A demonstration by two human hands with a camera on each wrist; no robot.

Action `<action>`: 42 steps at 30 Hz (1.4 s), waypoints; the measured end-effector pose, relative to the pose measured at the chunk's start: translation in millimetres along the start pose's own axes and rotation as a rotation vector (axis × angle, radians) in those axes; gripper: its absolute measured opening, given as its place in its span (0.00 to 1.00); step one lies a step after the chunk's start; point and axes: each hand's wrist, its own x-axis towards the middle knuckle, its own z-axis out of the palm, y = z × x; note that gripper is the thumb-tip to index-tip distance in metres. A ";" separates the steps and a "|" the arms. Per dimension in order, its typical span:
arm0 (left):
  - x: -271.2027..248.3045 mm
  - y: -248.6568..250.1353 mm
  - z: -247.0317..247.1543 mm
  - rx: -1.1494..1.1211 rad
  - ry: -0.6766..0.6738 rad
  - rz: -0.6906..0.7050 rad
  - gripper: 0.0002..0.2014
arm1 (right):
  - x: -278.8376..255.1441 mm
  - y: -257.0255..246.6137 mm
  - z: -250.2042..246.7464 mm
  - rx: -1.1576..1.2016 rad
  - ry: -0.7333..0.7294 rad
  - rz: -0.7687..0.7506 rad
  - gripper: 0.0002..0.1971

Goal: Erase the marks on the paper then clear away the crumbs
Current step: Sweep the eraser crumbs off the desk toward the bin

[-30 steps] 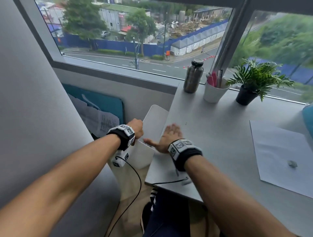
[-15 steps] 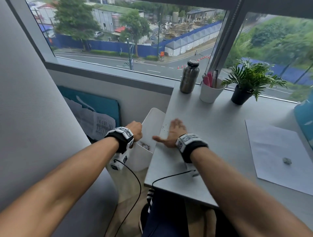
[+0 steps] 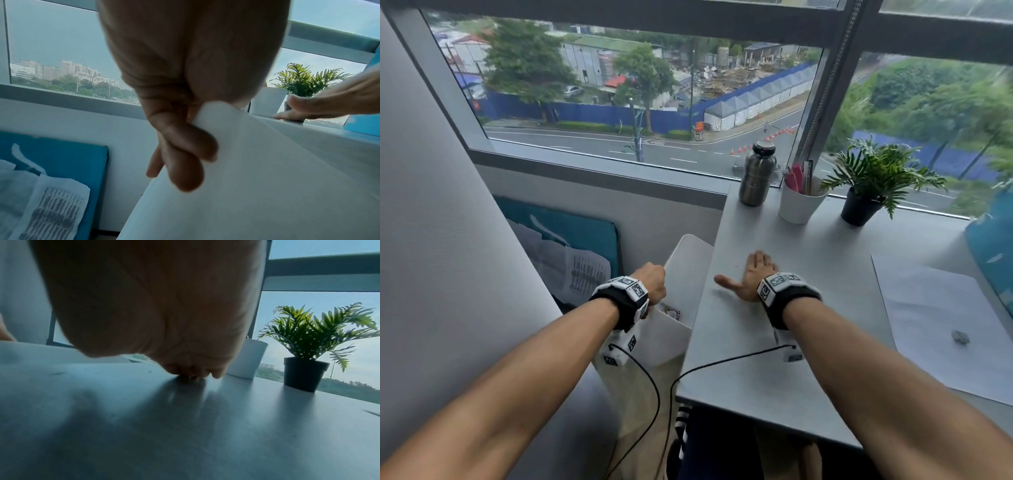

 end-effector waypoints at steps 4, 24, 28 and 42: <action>-2.5 0.3 1.5 -0.012 0.014 -0.002 0.13 | -19.0 -48.1 12.7 -0.059 -0.076 -0.298 0.61; -5.0 -3.8 18.8 -0.040 0.017 0.012 0.15 | -66.8 -98.1 38.0 -0.040 -0.104 -0.499 0.60; -4.9 -6.8 18.8 -0.039 0.023 0.006 0.14 | -62.9 -79.5 21.8 0.014 -0.006 -0.434 0.57; -14.5 -3.9 23.0 -0.038 0.018 0.037 0.14 | -78.6 -101.5 42.7 -0.102 -0.153 -0.401 0.59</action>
